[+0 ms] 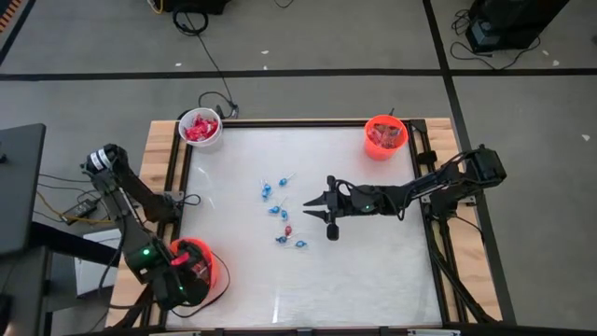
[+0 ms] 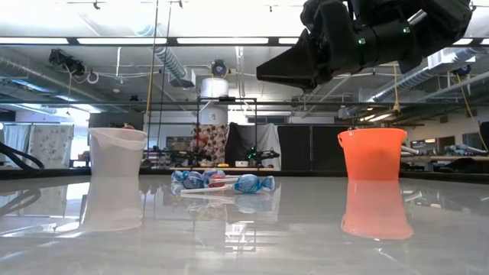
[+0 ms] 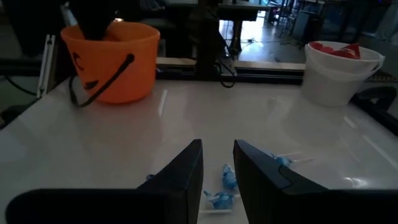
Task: Sort candy by brand, put in halloween buckets
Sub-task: Put the blue lollipop into the bottom orange bucket
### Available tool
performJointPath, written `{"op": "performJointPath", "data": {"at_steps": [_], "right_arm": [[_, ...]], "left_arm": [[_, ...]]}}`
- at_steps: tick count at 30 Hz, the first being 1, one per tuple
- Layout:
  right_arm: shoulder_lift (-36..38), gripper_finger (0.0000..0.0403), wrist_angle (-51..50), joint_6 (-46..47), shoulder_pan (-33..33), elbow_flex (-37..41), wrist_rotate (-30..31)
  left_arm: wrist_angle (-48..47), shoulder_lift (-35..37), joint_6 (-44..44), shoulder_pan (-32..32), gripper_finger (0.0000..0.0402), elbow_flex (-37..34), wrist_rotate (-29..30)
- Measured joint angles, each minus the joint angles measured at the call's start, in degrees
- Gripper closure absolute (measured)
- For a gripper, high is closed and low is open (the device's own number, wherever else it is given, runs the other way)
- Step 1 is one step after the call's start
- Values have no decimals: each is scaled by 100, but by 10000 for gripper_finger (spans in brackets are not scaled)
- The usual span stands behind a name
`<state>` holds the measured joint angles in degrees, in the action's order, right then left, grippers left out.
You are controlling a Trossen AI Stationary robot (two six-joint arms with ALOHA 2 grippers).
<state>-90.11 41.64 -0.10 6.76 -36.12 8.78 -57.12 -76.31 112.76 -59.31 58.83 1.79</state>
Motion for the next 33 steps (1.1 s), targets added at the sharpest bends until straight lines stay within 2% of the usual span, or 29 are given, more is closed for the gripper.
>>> {"op": "performJointPath", "data": {"at_steps": [3, 8, 14, 18, 21, 25, 31, 33], "right_arm": [[0, 300, 30, 165, 0, 0, -35], [0, 300, 29, 249, 2, 0, -374], [0, 300, -53, 223, 2, 0, -1181], [0, 300, -47, 237, 2, 0, -1292], [0, 300, -52, 271, -12, 0, -1293], [0, 300, -53, 271, -15, 0, -1294], [1, 300, -91, 293, -15, 0, -1318], [0, 300, -133, 349, -2, 0, -1359]], "left_arm": [[227, -78, 2, 1, 372, -115, -44], [109, -315, 62, -120, 333, -199, -891], [-3, -374, 324, -121, 286, -197, -943], [0, -372, 308, -2, 276, -34, -1215], [8, -372, 326, 134, 275, 232, -1200], [-11, -372, 232, 403, 275, 644, -636], [-358, -367, -531, 997, 275, 1056, 1095], [-502, -367, -971, 1262, 275, 1066, 1473]]}}
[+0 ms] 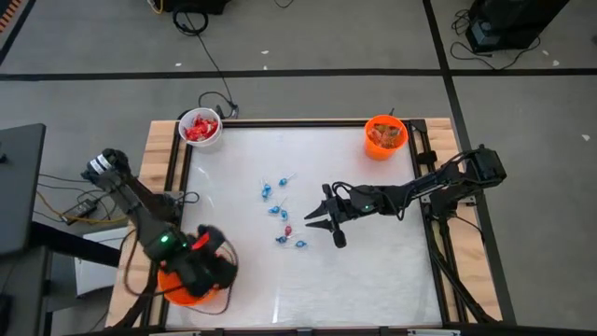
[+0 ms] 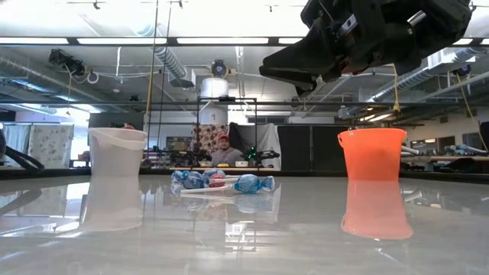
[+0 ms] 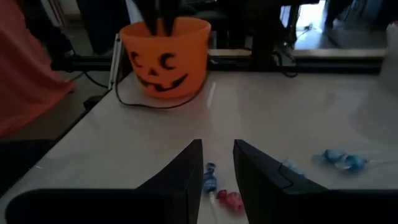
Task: Sort candy by brand, put in halloween buckets
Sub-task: Put the blue lollipop into the bottom orange bucket
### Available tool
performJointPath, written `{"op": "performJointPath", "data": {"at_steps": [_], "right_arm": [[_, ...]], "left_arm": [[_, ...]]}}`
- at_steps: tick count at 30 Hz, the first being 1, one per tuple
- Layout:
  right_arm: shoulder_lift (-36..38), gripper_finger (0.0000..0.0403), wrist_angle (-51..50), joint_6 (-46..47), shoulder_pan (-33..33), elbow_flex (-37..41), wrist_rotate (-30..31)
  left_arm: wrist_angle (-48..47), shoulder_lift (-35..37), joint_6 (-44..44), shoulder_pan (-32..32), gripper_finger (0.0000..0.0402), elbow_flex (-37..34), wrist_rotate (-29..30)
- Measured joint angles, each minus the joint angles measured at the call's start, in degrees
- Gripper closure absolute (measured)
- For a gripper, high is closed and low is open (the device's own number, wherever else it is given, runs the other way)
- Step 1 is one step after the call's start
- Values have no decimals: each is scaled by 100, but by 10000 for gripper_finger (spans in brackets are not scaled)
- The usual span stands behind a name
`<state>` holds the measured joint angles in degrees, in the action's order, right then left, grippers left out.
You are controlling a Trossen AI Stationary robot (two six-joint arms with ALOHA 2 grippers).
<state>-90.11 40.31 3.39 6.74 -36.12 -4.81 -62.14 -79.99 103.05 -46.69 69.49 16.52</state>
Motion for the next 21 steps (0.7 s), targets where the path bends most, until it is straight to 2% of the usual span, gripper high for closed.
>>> {"op": "performJointPath", "data": {"at_steps": [7, 14, 17, 21], "right_arm": [[0, 309, -402, 410, 141, 0, -69], [0, 319, -677, 747, 414, 0, 403], [0, 319, -909, 1022, 570, 0, 902], [0, 319, -1353, 1424, 741, 0, 1481]], "left_arm": [[-308, 0, -1621, 1004, 275, 0, 193], [-237, 2, -3639, 2173, 274, -116, 643], [184, 2, -4466, 2822, 274, -416, 530], [1556, 0, -5711, 3653, 274, -1027, 504]]}}
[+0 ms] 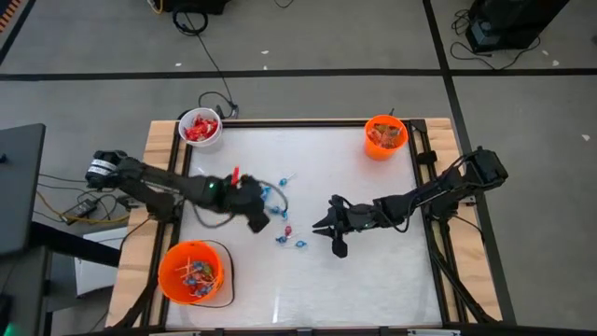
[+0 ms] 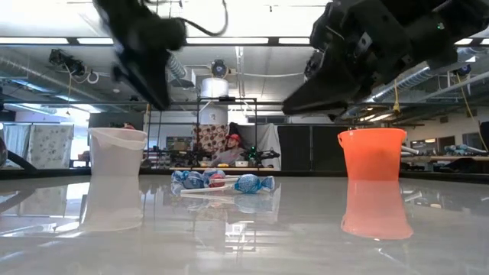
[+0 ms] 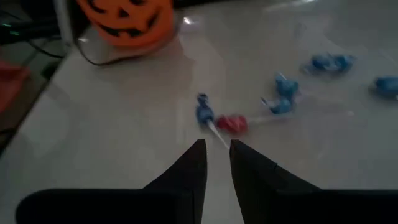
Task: Sort candy by brand, put in halloween buckets
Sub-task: Put the blue lollipop into the bottom orange bucket
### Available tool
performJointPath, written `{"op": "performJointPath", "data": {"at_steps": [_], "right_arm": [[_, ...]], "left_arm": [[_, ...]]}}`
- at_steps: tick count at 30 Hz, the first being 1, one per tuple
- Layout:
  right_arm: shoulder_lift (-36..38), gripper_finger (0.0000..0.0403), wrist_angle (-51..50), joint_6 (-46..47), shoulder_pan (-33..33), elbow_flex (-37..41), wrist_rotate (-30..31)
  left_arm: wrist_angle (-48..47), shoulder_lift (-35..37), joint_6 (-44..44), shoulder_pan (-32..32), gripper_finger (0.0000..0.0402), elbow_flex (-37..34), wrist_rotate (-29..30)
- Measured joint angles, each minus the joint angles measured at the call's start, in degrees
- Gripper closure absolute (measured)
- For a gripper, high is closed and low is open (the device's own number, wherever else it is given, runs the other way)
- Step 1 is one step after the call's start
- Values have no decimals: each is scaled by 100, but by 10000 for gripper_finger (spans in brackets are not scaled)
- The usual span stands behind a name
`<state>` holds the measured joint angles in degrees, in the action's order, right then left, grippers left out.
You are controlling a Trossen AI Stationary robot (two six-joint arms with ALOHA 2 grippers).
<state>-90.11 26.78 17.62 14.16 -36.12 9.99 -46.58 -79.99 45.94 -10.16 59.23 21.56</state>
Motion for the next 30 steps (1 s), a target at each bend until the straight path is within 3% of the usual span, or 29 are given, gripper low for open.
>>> {"op": "performJointPath", "data": {"at_steps": [8, 17, 24, 30], "right_arm": [[0, 319, -796, 548, 258, 0, 614], [0, 319, -1357, 1261, 795, 0, 1446], [0, 320, -1356, 1188, 793, 0, 1454], [2, 319, -1398, 834, 747, 0, 1441]], "left_arm": [[3359, -143, -2403, 1269, 274, -1028, -572], [4218, -1233, -3104, 2177, 260, -1115, -714], [4787, -1933, -3092, 2413, 215, -1110, -761], [5195, -2271, -3079, 2394, 202, -1110, -1499]]}}
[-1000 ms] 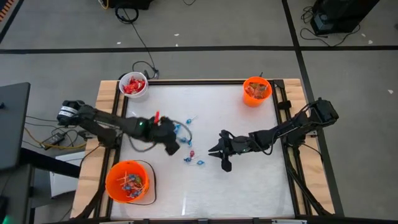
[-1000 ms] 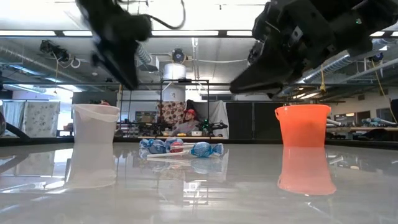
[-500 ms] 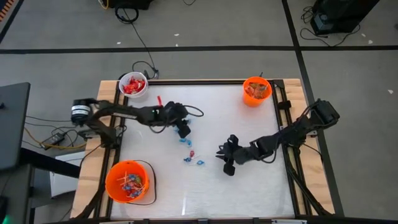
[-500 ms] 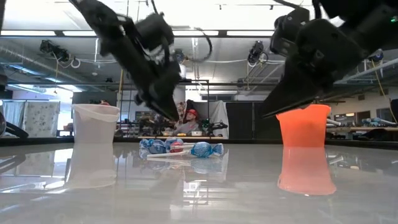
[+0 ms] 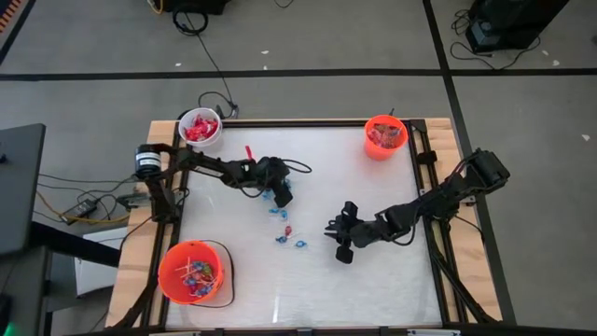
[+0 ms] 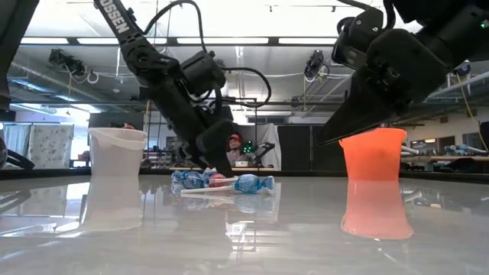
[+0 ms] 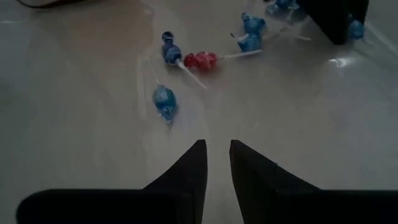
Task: Sort candy by brand, put in halloween buckets
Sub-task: Put the blue lollipop into the bottom orange bucket
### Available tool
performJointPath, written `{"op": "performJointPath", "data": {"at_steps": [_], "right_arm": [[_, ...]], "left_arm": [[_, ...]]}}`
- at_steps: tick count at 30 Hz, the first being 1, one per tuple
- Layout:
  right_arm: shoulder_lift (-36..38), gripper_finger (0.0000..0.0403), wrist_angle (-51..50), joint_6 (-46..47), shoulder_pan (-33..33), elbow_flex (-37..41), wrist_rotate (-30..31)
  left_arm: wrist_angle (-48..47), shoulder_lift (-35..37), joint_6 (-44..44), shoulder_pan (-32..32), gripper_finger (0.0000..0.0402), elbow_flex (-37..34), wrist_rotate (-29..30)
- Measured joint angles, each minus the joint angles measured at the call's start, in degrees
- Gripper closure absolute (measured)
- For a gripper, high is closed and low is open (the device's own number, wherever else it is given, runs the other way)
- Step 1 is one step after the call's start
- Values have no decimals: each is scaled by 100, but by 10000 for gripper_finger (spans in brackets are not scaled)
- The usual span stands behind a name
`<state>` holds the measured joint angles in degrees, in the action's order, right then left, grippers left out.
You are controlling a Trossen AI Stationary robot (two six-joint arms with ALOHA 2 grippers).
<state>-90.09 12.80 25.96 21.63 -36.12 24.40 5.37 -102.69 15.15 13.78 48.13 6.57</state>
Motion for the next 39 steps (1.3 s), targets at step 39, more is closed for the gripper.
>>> {"op": "performJointPath", "data": {"at_steps": [39], "right_arm": [[-1, 320, -48, -60, -258, 4, -37]], "left_arm": [[-1905, 1687, 919, -1521, 317, 4, 152]]}}
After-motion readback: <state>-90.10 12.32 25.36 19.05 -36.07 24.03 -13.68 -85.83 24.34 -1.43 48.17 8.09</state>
